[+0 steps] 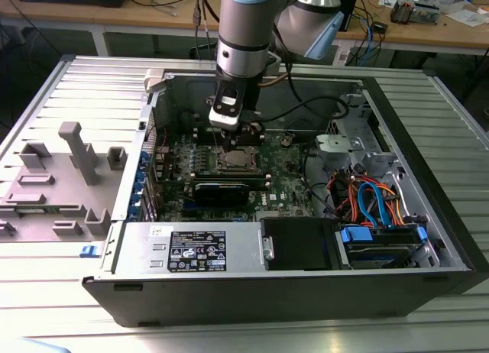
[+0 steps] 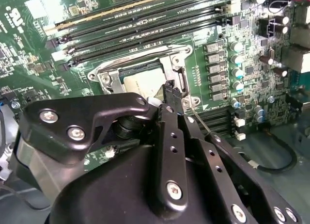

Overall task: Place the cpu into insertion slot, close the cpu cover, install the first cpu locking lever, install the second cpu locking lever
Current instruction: 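Install the first cpu locking lever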

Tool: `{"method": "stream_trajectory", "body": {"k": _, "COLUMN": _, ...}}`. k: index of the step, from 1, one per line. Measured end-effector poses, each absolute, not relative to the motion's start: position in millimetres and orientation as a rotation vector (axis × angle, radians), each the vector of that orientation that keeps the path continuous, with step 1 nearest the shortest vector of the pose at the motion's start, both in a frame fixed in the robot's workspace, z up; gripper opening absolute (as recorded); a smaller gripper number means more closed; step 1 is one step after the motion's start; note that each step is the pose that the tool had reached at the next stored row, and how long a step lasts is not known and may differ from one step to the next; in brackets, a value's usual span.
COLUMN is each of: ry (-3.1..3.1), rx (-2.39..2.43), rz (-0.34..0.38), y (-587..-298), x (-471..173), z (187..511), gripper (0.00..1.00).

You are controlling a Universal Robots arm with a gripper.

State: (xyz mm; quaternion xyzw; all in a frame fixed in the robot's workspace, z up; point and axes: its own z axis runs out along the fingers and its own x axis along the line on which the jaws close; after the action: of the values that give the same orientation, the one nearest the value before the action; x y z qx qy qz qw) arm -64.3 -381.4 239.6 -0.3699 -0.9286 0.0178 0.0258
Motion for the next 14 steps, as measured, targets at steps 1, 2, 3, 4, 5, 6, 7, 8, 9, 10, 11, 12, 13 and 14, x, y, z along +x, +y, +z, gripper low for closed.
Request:
{"method": "stream_trajectory", "body": {"k": 1, "ry": -2.879, "rx": -1.123, "rz": 0.056, "y": -381.4, "x": -64.3, "z": 239.6, "gripper": 0.11}}
{"method": "stream_trajectory", "body": {"k": 2, "ry": -2.883, "rx": -1.111, "rz": 0.056, "y": -381.4, "x": -64.3, "z": 239.6, "gripper": 0.11}}
{"method": "stream_trajectory", "body": {"k": 3, "ry": -2.888, "rx": -1.099, "rz": 0.056, "y": -381.4, "x": -64.3, "z": 239.6, "gripper": 0.11}}
{"method": "stream_trajectory", "body": {"k": 4, "ry": -2.896, "rx": -1.08, "rz": 0.057, "y": -381.4, "x": -64.3, "z": 239.6, "gripper": 0.11}}
{"method": "stream_trajectory", "body": {"k": 5, "ry": -2.904, "rx": -1.056, "rz": 0.058, "y": -381.4, "x": -64.3, "z": 239.6, "gripper": 0.11}}
{"method": "stream_trajectory", "body": {"k": 6, "ry": -2.913, "rx": -1.033, "rz": 0.058, "y": -381.4, "x": -64.3, "z": 239.6, "gripper": 0.11}}
{"method": "stream_trajectory", "body": {"k": 7, "ry": -2.923, "rx": -1.005, "rz": 0.059, "y": -381.4, "x": -64.3, "z": 239.6, "gripper": 0.11}}
{"method": "stream_trajectory", "body": {"k": 8, "ry": -2.933, "rx": -0.978, "rz": 0.06, "y": -381.4, "x": -64.3, "z": 239.6, "gripper": 0.11}}
{"method": "stream_trajectory", "body": {"k": 9, "ry": -2.94, "rx": -0.958, "rz": 0.06, "y": -381.4, "x": -64.3, "z": 239.6, "gripper": 0.11}}
{"method": "stream_trajectory", "body": {"k": 10, "ry": -2.944, "rx": -0.944, "rz": 0.06, "y": -381.4, "x": -64.3, "z": 239.6, "gripper": 0.11}}
{"method": "stream_trajectory", "body": {"k": 11, "ry": -2.952, "rx": -0.921, "rz": 0.061, "y": -381.4, "x": -64.3, "z": 239.6, "gripper": 0.11}}
{"method": "stream_trajectory", "body": {"k": 12, "ry": -2.959, "rx": -0.898, "rz": 0.062, "y": -381.4, "x": -64.3, "z": 239.6, "gripper": 0.11}}
{"method": "stream_trajectory", "body": {"k": 13, "ry": -2.966, "rx": -0.878, "rz": 0.062, "y": -381.4, "x": -64.3, "z": 239.6, "gripper": 0.11}}
{"method": "stream_trajectory", "body": {"k": 14, "ry": -2.968, "rx": -0.87, "rz": 0.062, "y": -381.4, "x": -64.3, "z": 239.6, "gripper": 0.11}}
